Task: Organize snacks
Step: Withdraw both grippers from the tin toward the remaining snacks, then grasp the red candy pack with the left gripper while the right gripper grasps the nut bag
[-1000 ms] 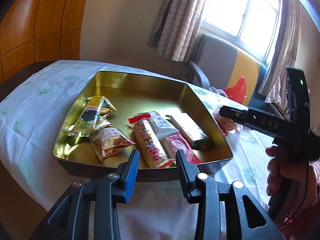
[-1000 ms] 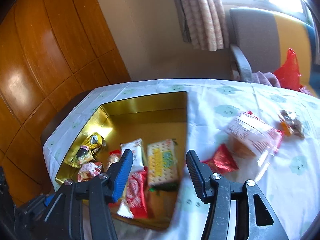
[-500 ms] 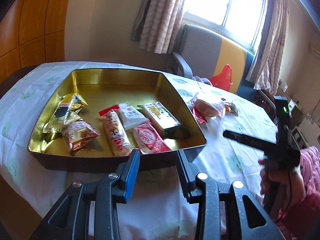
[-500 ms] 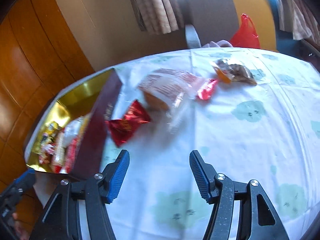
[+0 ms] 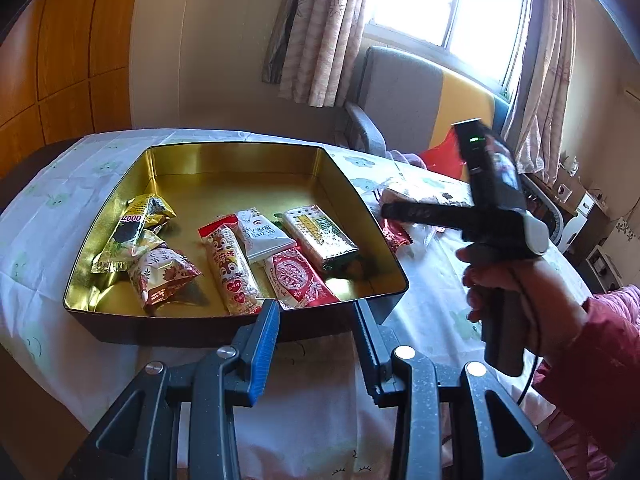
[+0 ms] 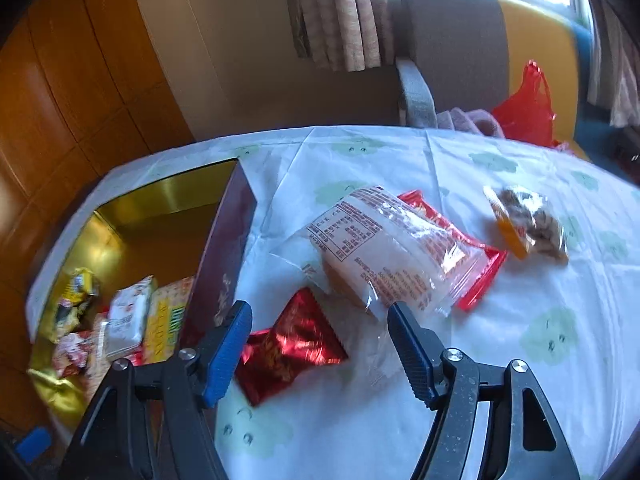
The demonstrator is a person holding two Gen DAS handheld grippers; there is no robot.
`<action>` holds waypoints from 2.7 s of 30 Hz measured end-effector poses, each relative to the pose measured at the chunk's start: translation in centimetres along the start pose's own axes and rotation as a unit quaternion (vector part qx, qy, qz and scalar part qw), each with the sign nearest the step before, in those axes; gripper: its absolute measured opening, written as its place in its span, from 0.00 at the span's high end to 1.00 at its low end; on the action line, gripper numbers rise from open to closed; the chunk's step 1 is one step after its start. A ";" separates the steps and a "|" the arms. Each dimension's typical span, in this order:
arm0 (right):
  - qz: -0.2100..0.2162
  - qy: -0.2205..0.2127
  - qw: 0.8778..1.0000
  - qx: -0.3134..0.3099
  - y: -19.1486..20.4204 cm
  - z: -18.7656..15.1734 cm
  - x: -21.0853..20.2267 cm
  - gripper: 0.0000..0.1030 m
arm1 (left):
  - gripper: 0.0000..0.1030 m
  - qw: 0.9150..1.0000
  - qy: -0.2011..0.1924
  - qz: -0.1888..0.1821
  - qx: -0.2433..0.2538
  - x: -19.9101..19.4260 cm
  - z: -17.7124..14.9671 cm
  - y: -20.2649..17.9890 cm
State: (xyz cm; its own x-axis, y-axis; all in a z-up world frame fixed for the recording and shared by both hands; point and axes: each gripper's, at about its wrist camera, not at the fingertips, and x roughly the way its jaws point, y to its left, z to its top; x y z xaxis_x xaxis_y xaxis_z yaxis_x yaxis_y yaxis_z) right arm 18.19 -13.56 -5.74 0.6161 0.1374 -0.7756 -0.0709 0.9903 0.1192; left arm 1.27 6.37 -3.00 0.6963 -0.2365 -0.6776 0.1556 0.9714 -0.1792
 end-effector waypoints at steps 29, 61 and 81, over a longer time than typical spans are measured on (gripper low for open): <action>-0.012 -0.082 0.975 0.208 -18.4 -11.8 -9.6 0.28 | 0.47 0.973 0.070 -0.053 0.213 11.8 2.0 -19.0; -0.083 0.003 0.993 0.089 -18.4 6.3 5.4 0.05 | 0.60 0.980 0.043 -0.102 0.166 17.4 1.2 -16.4; -0.082 -0.018 0.990 0.116 -18.7 -0.6 0.6 0.29 | 0.59 0.980 0.040 -0.102 0.167 17.4 1.0 -16.5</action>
State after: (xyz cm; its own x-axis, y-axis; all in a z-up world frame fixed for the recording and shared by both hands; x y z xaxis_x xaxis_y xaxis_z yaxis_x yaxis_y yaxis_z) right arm 19.42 -31.95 -8.76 0.6331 -0.0289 -0.7735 0.2108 0.9680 0.1363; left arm 11.51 -13.73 -11.12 0.5712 -0.4140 -0.7088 0.5162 0.8525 -0.0819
